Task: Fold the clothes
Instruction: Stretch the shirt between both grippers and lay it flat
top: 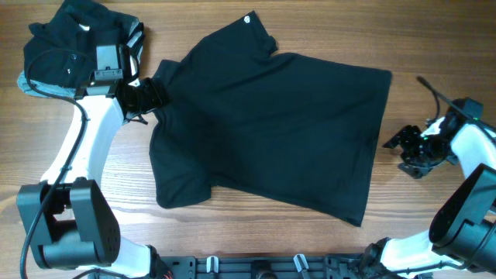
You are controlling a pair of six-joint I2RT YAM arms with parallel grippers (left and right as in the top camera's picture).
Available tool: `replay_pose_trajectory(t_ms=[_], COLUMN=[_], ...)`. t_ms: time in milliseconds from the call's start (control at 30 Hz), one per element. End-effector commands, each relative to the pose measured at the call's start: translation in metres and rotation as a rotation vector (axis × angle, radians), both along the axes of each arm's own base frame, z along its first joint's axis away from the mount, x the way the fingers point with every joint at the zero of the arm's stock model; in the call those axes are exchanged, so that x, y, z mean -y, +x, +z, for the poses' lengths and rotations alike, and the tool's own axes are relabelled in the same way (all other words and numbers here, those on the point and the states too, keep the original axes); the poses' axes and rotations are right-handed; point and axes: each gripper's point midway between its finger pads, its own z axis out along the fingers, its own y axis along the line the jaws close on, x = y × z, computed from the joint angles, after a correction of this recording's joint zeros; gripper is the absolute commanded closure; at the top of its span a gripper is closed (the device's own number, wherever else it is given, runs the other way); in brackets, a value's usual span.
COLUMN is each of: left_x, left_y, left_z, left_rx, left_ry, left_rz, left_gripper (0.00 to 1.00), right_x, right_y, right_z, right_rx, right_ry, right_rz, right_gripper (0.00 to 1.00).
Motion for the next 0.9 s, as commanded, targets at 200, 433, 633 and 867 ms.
replay_pose_trajectory(t_ms=[200, 433, 633, 867], left_x=[0.005, 0.005, 0.014, 0.078], left_y=[0.001, 0.002, 0.011, 0.044], left_z=[0.002, 0.002, 0.008, -0.011], left_rx=[0.013, 0.015, 0.060, 0.175], left_ry=[-0.010, -0.010, -0.047, -0.036], left_rz=[-0.022, -0.022, -0.045, -0.399], left_gripper=[0.11, 0.10, 0.00, 0.56], right_x=[-0.076, 0.017, 0.066, 0.037], right_y=[-0.055, -0.019, 0.027, 0.022], right_z=[-0.059, -0.021, 0.023, 0.060], right_rx=[-0.095, -0.135, 0.029, 0.048], right_ry=[0.066, -0.208, -0.270, -0.134], right_rz=[0.182, -0.047, -0.064, 0.029], right_gripper=[0.82, 0.96, 0.28, 0.26])
